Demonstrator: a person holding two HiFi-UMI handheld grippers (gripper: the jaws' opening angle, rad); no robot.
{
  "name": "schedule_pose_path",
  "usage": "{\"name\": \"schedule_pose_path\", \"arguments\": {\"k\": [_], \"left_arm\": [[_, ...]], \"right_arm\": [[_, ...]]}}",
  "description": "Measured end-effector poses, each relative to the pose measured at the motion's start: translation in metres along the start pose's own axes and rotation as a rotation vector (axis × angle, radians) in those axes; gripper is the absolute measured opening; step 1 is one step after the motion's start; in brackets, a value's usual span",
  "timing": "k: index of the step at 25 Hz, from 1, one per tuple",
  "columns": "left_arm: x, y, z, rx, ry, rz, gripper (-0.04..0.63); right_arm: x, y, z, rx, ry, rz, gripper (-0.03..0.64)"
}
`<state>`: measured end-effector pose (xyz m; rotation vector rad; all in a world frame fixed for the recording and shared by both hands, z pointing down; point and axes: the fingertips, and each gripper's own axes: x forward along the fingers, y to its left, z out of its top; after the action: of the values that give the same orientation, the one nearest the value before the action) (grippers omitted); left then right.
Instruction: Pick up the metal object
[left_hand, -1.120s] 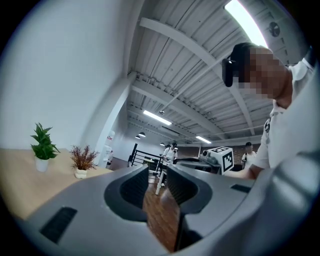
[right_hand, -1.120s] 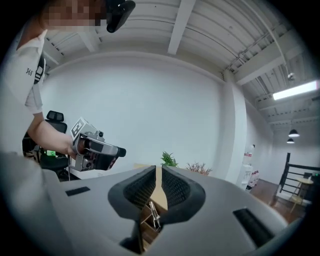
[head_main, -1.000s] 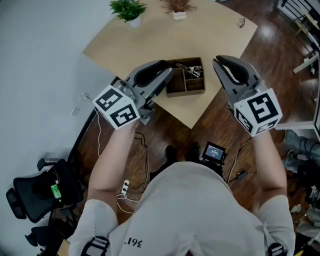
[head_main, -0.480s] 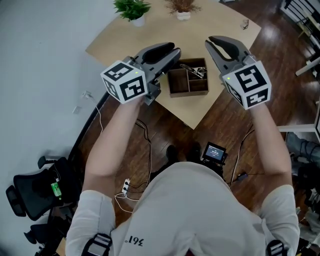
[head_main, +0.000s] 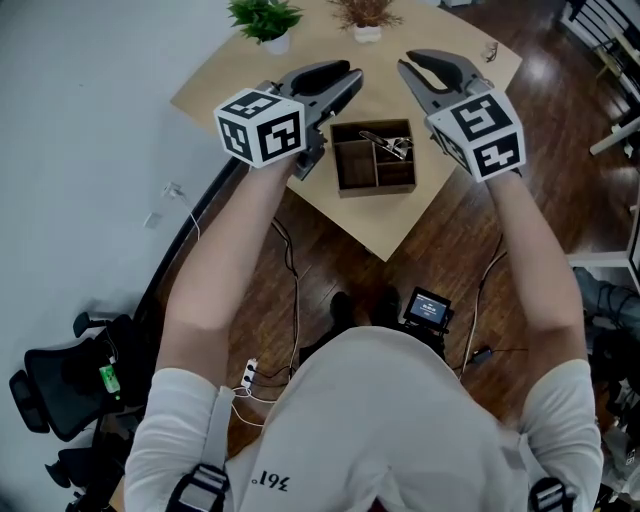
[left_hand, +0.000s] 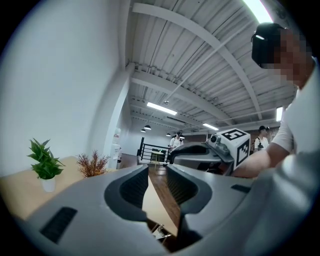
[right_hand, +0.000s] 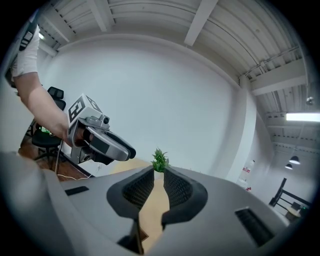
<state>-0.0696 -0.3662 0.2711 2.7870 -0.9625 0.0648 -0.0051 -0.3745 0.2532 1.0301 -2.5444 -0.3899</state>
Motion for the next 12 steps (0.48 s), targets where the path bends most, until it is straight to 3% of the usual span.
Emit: {"name": "schedule_pose_path", "arguments": {"k": [6,12], "left_arm": [[0.009,0.007,0.002,-0.009,-0.001,0.01,0.091],[0.014,0.015,-0.037,-0.068,0.059,0.02,0.091]], "right_arm": [[0.01,0.0,-0.006,-0.001,0.017,0.005,0.046],[0.023,0.017,-0.034,-0.006,0.085,0.051,0.046]]}}
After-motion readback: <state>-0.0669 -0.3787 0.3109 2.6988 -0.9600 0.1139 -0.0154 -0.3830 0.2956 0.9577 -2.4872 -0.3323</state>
